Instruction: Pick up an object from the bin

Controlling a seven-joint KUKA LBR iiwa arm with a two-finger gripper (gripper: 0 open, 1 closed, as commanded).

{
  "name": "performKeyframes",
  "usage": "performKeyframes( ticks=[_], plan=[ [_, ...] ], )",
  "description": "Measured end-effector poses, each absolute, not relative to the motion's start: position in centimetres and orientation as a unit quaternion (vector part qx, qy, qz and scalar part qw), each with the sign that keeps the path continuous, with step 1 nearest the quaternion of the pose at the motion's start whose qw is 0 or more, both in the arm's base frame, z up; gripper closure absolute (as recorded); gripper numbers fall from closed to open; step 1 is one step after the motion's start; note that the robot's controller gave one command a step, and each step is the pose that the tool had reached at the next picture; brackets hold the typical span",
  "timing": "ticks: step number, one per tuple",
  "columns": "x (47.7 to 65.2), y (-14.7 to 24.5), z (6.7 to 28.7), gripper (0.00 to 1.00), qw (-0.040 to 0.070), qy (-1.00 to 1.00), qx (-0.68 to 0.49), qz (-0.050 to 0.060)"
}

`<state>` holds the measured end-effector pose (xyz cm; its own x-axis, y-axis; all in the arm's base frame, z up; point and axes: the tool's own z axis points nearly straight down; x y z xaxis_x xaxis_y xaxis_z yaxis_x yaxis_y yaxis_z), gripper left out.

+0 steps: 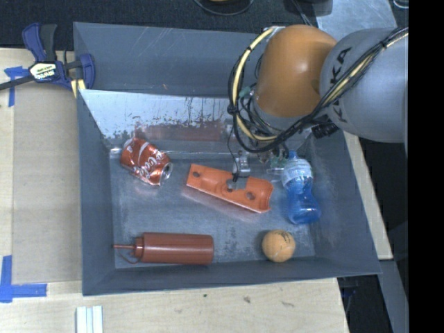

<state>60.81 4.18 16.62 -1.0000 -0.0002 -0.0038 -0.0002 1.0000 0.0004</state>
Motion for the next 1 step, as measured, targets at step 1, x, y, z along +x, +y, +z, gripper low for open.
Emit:
performKeyframes(
  ticks=[1],
  plan=[
    [61.36, 2.63, 7.20, 1.00, 0.001, 0.997, -0.071, 0.000]
  ],
)
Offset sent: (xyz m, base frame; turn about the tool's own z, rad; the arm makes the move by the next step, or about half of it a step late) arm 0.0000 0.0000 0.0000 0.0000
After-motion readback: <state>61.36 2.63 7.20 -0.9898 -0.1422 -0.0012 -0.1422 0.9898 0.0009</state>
